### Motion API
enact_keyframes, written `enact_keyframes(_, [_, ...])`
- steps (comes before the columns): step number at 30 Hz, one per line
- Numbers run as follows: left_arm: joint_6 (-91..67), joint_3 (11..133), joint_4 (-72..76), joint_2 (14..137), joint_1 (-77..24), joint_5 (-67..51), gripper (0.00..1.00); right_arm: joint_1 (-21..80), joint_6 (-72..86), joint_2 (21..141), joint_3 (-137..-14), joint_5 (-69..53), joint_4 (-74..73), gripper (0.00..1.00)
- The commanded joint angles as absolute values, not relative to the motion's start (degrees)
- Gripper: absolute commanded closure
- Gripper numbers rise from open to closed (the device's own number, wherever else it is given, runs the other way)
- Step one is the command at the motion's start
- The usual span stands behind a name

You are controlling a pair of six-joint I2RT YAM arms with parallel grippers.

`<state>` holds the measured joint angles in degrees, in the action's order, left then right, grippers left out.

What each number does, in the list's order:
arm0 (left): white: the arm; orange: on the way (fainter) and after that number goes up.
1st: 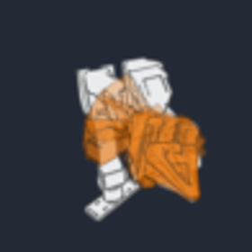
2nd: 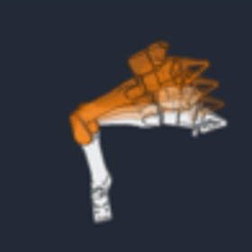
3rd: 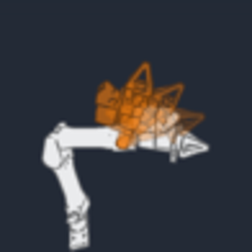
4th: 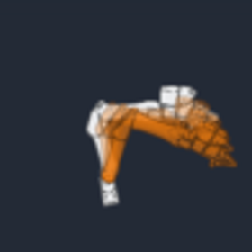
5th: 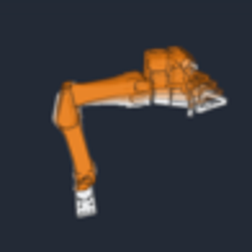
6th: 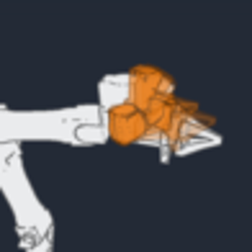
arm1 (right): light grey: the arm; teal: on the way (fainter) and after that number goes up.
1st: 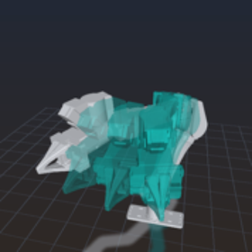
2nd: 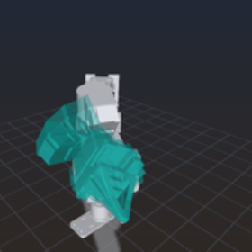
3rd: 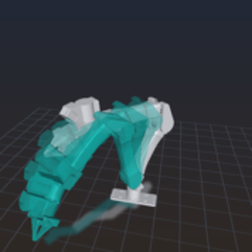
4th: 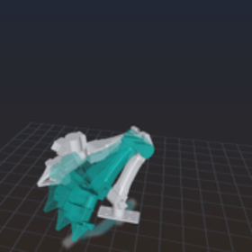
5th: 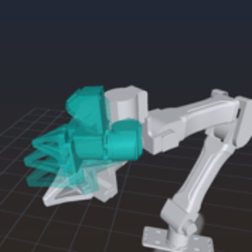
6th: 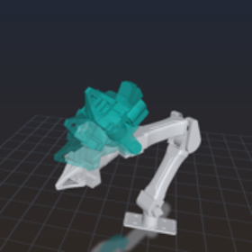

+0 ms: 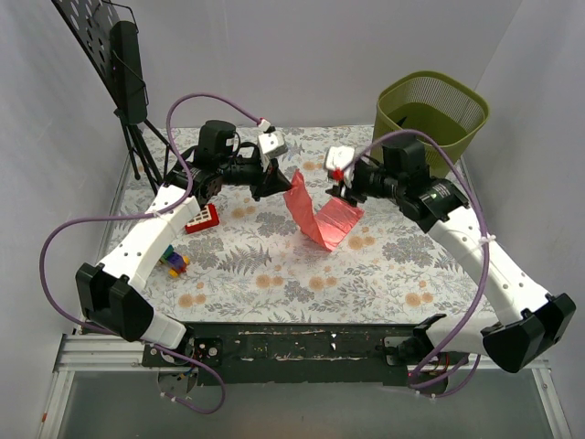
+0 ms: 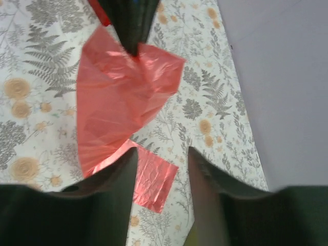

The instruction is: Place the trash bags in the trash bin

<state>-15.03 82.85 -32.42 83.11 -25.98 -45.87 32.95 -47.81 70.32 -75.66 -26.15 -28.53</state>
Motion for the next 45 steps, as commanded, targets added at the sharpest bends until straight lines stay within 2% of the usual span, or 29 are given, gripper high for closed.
enact_keyframes(1, [-16.52,82.09,-29.27,79.72,-25.58,-45.62,1.00,32.43,-14.66,75.91,-84.44,-23.18,-18.62,0.39])
enact_keyframes(3, [-17.22,82.00,-28.04,79.63,-25.66,-45.35,1.00,32.43,-5.49,80.66,-89.28,-29.50,-20.38,0.32])
enact_keyframes(5, [-17.23,82.00,-27.51,79.54,-25.66,-45.61,1.00,32.52,-1.42,82.35,-88.69,-34.52,-18.74,0.27])
enact_keyframes(7, [-17.14,82.09,-26.99,79.37,-25.75,-45.26,1.00,32.52,1.65,82.35,-86.14,-35.42,-14.00,0.26])
enact_keyframes(15, [-16.61,82.18,-26.63,78.05,-26.46,-43.33,1.00,32.52,4.22,84.20,-85.78,-39.81,-11.08,0.29])
enact_keyframes(19, [-17.40,81.91,-26.28,77.52,-26.46,-43.16,1.00,32.52,4.39,85.51,-85.96,-40.25,-10.72,0.41])
enact_keyframes(26, [-17.84,81.65,-25.93,76.73,-26.46,-43.24,1.00,32.52,5.10,86.84,-85.26,-40.08,-8.62,0.50])
enact_keyframes(29, [-17.84,81.47,-25.93,76.64,-26.54,-43.42,1.00,32.52,5.01,87.01,-85.17,-40.69,-7.30,0.57])
enact_keyframes(34, [-17.32,81.04,-26.19,76.29,-26.54,-42.63,1.00,32.26,1.50,85.96,-84.99,-42.01,-7.99,0.95])
enact_keyframes(35, [-17.05,80.69,-26.28,76.12,-26.54,-42.10,1.00,32.17,0.80,85.35,-84.82,-42.01,-8.52,0.99])
enact_keyframes(45, [-15.47,77.17,-26.89,73.74,-26.54,-38.41,1.00,25.23,-4.48,78.32,-80.07,-39.82,-13.88,0.99])
